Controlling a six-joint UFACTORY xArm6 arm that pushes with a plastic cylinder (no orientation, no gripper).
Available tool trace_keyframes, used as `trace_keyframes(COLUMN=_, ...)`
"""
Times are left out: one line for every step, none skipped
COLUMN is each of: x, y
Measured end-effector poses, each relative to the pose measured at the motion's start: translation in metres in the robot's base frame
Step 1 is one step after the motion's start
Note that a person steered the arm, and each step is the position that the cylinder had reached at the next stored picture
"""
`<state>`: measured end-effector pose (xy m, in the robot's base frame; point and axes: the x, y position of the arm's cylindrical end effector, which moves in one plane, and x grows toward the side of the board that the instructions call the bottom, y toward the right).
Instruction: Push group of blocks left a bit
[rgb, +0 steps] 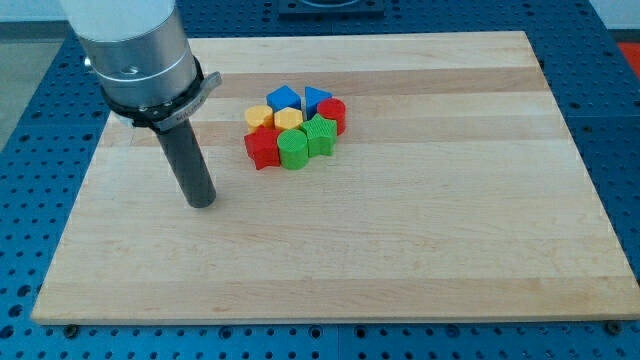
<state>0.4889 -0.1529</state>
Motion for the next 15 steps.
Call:
trace_keyframes(x=0.0, y=0.0)
trace_keyframes(x=-0.01, y=-0.001)
trace_keyframes(x=-0.022, y=-0.001)
trace_keyframes(x=-0.028, y=0.007)
trace_keyframes(x=-0.029, y=0.012)
trace_keyframes(x=-0.029, y=0.012)
trace_keyframes(x=-0.029, y=0.012)
trace_keyframes(x=-0.034, y=0.012)
trace_keyframes(x=-0.053, y=0.012)
trace_keyframes(x=-0.063, y=0.016)
trace_keyframes(x=-0.068, y=0.024)
trace_keyframes(x=-0.078, y=0.033)
trace_keyframes(x=-0.09, y=0.042)
trace_keyframes(x=-0.104, y=0.049)
trace_keyframes(x=-0.12, y=0.053)
